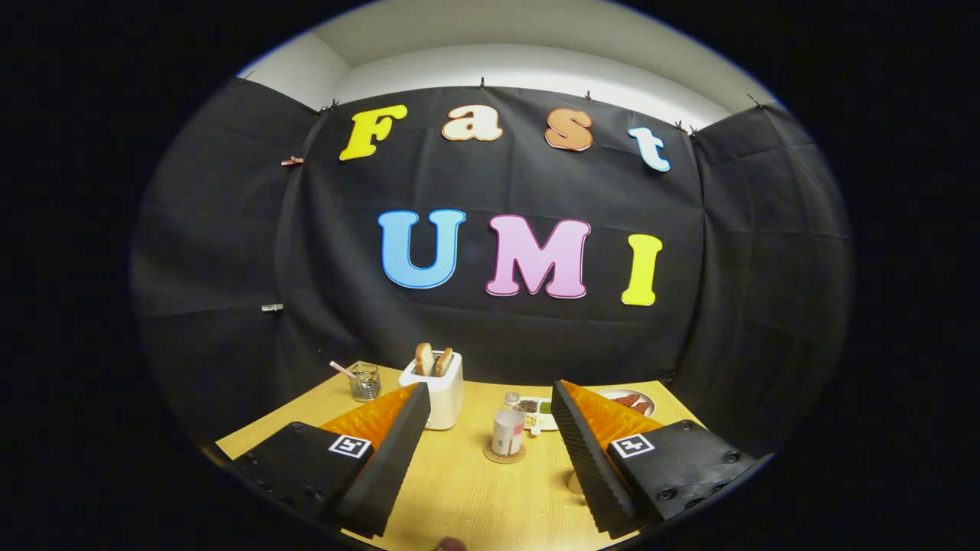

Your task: Take the bottle from table, then pour the juice into the cup, finally place the bottle on the coaster

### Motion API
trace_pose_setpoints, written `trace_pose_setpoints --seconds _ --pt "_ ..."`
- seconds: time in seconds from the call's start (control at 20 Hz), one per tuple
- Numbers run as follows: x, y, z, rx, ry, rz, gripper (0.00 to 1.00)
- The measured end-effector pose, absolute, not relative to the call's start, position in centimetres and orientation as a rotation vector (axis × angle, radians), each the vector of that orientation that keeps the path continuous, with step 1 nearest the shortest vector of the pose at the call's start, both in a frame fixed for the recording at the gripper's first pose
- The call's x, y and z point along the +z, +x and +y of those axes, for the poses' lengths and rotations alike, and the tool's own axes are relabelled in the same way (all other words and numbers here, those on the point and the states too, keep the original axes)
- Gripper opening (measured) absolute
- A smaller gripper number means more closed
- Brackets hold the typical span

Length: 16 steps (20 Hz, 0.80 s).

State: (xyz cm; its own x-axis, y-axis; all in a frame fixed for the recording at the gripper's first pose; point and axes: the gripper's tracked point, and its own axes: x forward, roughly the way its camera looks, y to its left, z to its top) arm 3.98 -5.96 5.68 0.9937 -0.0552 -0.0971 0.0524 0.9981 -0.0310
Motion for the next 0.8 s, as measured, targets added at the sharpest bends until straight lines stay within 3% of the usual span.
trace_pose_setpoints --seconds 0.8 --pt "4.1 -7.0 -2.2 -0.112 0.015 0.114 0.97"
